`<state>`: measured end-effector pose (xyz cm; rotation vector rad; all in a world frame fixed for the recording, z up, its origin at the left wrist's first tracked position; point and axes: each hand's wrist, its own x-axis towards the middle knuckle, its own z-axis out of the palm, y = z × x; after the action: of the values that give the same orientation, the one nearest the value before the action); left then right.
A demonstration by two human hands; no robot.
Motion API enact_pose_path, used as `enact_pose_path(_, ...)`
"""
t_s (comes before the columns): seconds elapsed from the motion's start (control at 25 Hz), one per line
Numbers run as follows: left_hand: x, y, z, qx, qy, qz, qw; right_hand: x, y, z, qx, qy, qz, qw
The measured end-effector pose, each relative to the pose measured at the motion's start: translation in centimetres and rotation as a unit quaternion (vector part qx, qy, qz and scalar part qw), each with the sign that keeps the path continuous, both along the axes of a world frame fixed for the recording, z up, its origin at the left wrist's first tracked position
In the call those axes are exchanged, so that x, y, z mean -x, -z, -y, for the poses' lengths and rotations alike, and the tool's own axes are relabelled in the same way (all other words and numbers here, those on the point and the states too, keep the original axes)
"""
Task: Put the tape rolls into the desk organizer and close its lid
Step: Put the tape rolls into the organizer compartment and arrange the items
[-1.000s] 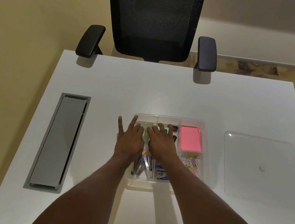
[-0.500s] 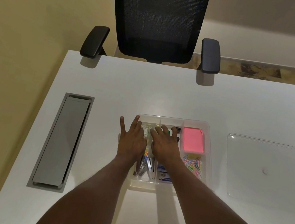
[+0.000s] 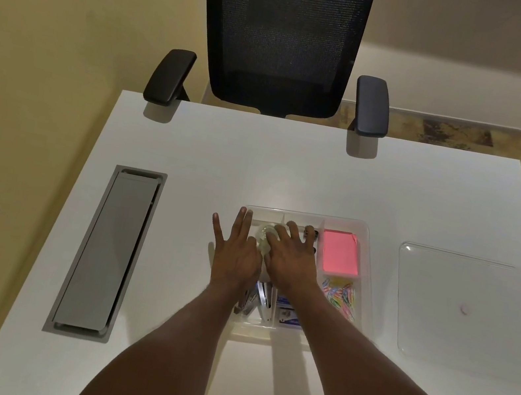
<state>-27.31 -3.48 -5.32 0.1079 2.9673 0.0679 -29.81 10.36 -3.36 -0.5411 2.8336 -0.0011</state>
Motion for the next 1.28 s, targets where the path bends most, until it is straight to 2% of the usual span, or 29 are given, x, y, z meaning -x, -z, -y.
enact_pose_path(0.2, -0.4, -0.1, -0.7, -0.022, -0.02, -0.001, 1.0, -0.3, 0.2, -0.2, -0.002, -0.009, 0.017, 1.0)
enact_pose_path(0.36, -0.3, -1.1, -0.6, -0.024, -0.014, -0.001, 1.0, -0.7, -0.4, -0.5, 0.02, -0.003, -0.011, 1.0)
enact_pose_path(0.52, -0.7, -1.8, 0.8, -0.016, 0.005, -0.025, 1.0, -1.0, -0.6, -0.4, 0.024, 0.018, -0.038, 0.999)
enact_pose_path(0.64, -0.9, -2.0, 1.6, -0.031, 0.031, -0.017, 0.999, -1.0, -0.6, -0.2, 0.018, 0.005, -0.031, 0.999)
enact_pose_path(0.92, -1.4, -1.2, 3.0, -0.02, 0.103, -0.068, 0.992, -1.4, -0.1, 0.5, 0.019, 0.005, -0.01, 1.0)
enact_pose_path(1.28, -2.1, -1.2, 1.8, -0.034, 0.088, 0.01, 0.996, -1.9, 0.1, 0.7, 0.023, 0.009, 0.008, 1.0)
